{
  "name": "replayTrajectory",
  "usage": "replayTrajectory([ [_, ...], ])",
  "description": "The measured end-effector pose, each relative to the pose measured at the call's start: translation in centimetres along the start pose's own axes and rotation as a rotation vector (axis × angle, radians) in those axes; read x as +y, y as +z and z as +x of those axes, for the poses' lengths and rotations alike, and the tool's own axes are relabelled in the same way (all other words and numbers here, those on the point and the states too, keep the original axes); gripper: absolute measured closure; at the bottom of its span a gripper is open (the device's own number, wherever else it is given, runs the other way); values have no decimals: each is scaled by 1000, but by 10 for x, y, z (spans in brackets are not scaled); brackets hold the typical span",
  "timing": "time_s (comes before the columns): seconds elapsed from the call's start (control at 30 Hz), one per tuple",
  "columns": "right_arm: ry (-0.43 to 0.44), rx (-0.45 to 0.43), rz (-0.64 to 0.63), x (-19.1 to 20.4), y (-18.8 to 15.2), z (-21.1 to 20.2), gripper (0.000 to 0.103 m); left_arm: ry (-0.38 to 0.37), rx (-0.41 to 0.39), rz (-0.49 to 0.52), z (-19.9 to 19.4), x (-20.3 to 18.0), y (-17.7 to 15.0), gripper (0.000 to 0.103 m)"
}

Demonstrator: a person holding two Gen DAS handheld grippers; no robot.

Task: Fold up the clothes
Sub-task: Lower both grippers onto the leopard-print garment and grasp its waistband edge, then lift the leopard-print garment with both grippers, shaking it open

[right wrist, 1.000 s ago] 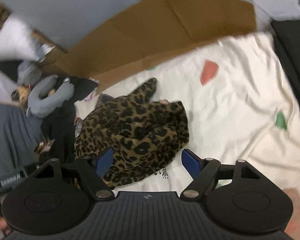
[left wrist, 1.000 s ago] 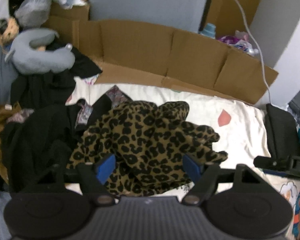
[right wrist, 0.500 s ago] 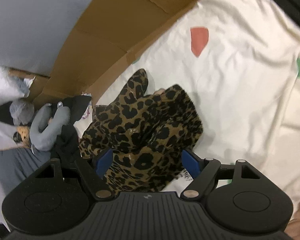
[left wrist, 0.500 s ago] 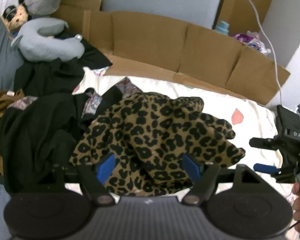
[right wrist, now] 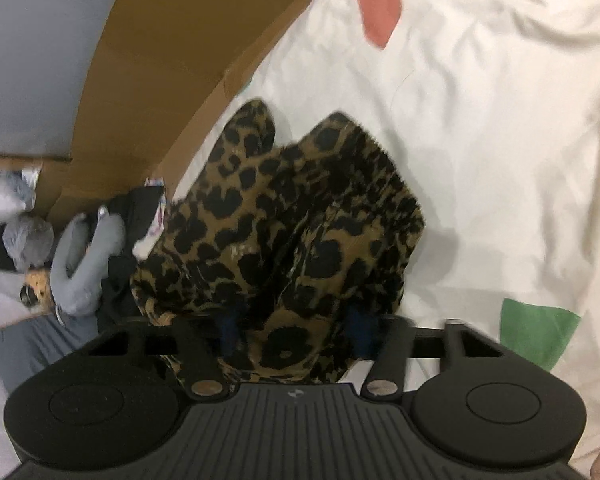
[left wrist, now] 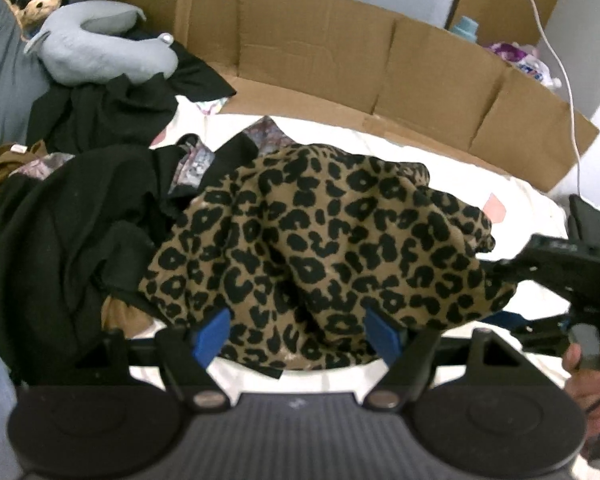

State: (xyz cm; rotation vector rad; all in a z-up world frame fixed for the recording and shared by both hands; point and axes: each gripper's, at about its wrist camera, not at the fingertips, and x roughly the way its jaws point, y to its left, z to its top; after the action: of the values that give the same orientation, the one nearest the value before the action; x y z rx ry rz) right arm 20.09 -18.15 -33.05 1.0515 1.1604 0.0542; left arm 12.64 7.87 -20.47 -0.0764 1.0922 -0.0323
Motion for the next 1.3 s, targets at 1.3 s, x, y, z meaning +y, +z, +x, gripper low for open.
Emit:
replayTrajectory([
  [1.3, -240, -90, -323, -132, -19, -134, 93, -7, 66, 67, 61, 4, -26, 19],
])
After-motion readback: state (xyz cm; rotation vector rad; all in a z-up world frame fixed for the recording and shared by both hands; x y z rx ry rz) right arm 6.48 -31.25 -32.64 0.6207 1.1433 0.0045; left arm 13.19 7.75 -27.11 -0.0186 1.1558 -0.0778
